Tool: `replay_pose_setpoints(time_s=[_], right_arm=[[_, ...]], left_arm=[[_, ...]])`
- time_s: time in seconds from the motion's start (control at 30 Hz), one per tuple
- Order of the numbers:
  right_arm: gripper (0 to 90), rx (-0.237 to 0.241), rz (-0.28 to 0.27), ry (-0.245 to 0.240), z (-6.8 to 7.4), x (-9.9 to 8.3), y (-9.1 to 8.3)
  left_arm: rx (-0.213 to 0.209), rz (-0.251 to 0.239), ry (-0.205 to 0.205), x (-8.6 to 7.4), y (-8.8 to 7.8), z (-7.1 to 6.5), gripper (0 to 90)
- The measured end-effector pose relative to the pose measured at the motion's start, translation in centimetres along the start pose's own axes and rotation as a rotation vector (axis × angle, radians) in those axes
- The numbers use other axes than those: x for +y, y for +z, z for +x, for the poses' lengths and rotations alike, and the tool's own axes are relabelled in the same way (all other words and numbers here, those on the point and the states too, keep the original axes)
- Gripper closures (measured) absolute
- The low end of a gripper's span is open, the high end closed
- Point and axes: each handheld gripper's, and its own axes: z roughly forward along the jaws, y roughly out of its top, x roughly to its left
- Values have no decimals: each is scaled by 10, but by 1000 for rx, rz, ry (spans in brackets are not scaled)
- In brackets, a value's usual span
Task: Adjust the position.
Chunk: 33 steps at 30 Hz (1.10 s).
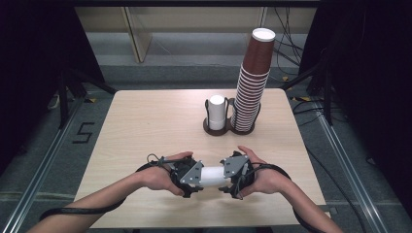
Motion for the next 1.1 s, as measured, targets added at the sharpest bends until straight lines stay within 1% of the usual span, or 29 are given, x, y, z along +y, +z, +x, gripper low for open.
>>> replay_pose_setpoints(time_s=[0.03,0.07,0.1,0.13,0.17,0.2,0.23,0.27,0.3,0.33,0.37,0.4,0.43,0.47,0.5,0.57,0.6,0.67,0.73,0.77,0.83,0.87,0.9,0.93,0.97,1.0,1.03,1.07,1.1], right_arm=[[149,-2,3,-26,-1,1,2],[149,5,7,-21,0,2,3],[151,25,15,5,4,3,4],[151,25,15,5,4,3,4],[155,28,49,83,11,5,3],[157,32,34,41,9,6,5],[157,32,34,41,9,6,5],[167,40,13,-33,5,8,8],[167,40,13,-33,5,8,8],[185,60,22,-49,5,10,9],[185,60,22,-49,5,10,9],[216,38,28,-62,4,10,9],[216,38,28,-62,4,10,9],[245,50,30,-77,5,11,10],[245,50,30,-77,5,11,10],[256,33,42,-93,4,10,10],[268,32,45,-99,4,10,10],[291,46,31,-87,6,9,11],[300,48,41,-78,6,9,11],[310,52,37,-91,6,9,12],[335,44,41,-94,6,9,12],[340,36,43,-123,3,8,13],[340,36,43,-123,3,8,13],[337,50,34,-101,5,7,12],[337,50,34,-101,5,7,12],[335,52,29,-107,4,7,12],[335,50,18,-111,4,7,12],[337,41,1,-143,1,5,12],[337,41,1,-143,1,5,12]], left_arm=[[-3,-2,1,1,0,-1,291],[-7,-2,3,2,1,-1,291],[-8,1,7,3,1,-1,291],[-9,3,9,3,1,-1,291],[-13,7,12,4,2,-1,290],[-13,10,15,5,2,-1,291],[-13,10,15,5,2,-1,290],[-15,10,21,6,2,-1,290],[-16,8,22,6,3,-1,290],[-17,8,25,8,3,-2,291],[-19,9,29,8,3,-2,291],[-17,10,35,9,3,-2,290],[-17,10,35,9,3,-2,290],[-17,13,37,10,3,-1,291],[-19,15,38,10,3,-1,291],[-21,16,40,10,3,-2,290],[-24,18,43,10,4,-2,290],[-30,19,43,11,4,-3,290],[-30,20,43,11,5,-3,290],[-33,21,40,11,5,-3,290],[-32,24,41,12,6,-3,289],[-31,24,39,12,6,-2,284],[-33,22,32,12,6,-2,284],[-39,21,23,11,7,-2,254],[-42,20,18,11,7,-2,254],[-47,13,0,11,7,-1,237],[-51,9,-19,11,7,0,193],[-45,1,-36,10,6,2,129],[-45,1,-36,10,6,2,113]])
